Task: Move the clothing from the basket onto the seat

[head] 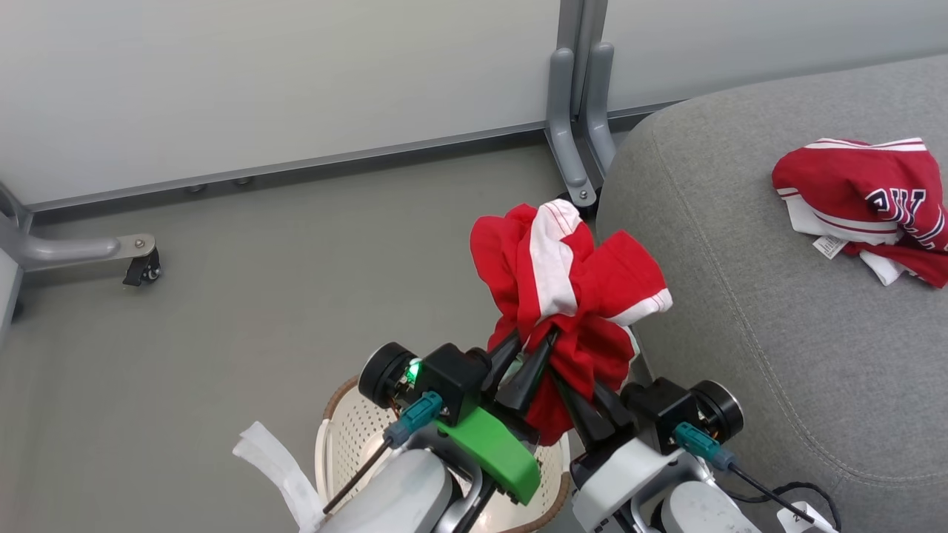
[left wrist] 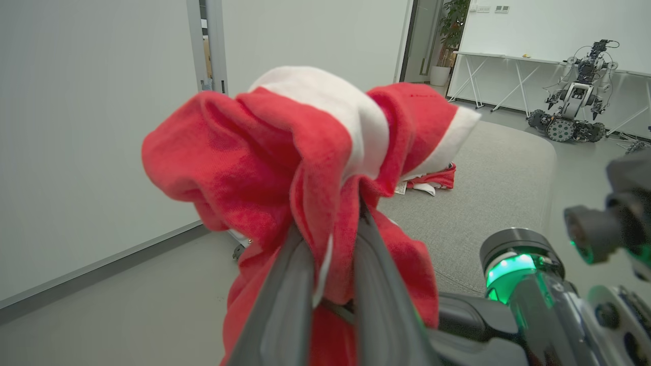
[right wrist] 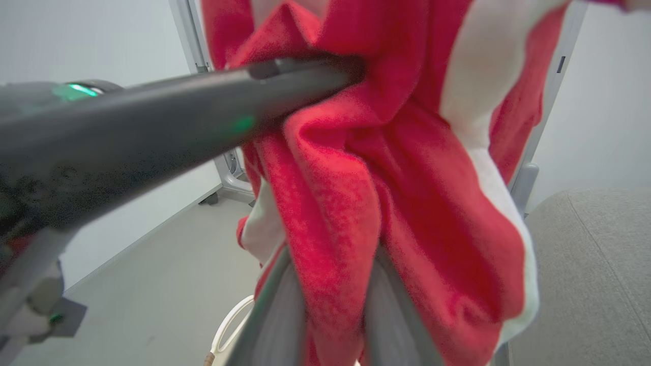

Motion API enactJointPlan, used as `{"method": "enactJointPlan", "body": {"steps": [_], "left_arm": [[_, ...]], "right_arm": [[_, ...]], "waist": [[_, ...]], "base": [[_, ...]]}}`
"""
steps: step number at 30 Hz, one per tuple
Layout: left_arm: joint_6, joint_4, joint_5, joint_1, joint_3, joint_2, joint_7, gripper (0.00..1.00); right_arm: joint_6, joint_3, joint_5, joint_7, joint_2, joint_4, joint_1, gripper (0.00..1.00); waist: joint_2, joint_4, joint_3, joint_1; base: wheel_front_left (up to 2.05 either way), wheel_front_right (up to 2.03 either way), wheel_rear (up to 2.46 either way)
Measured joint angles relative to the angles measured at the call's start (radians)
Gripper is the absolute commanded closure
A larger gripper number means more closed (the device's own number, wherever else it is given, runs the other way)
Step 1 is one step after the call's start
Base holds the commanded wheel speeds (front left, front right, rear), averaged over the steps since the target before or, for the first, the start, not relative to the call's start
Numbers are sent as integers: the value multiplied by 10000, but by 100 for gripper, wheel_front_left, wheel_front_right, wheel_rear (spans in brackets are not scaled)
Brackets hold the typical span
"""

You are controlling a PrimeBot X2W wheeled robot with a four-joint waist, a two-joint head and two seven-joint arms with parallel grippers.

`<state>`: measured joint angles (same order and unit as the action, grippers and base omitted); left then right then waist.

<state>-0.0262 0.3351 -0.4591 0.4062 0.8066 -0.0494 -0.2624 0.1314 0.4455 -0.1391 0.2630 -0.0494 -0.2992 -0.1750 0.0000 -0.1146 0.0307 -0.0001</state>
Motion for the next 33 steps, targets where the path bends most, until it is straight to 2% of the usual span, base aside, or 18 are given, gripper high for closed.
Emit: {"method": "enactJointPlan", "body": {"steps": [10,11,12,33], "left_arm": [[130,236,-75,145,2,2,0,100],[130,255,-69,146,-13,6,0,64],[142,272,-56,146,-29,6,0,0],[265,219,846,-642,-1131,-244,-17,0]], "right_arm": [[2,-387,-86,0,12,-102,-109,100],[2,-428,-86,0,13,-100,-109,100],[2,-468,-86,0,13,-100,-108,100],[0,-1074,115,-2,4,-71,280,100]], "waist": [[0,136,124,0],[0,149,132,1],[0,161,136,1],[0,272,17,0]], "base": [[0,0,0],[0,0,0],[0,0,0],[0,0,0]]}}
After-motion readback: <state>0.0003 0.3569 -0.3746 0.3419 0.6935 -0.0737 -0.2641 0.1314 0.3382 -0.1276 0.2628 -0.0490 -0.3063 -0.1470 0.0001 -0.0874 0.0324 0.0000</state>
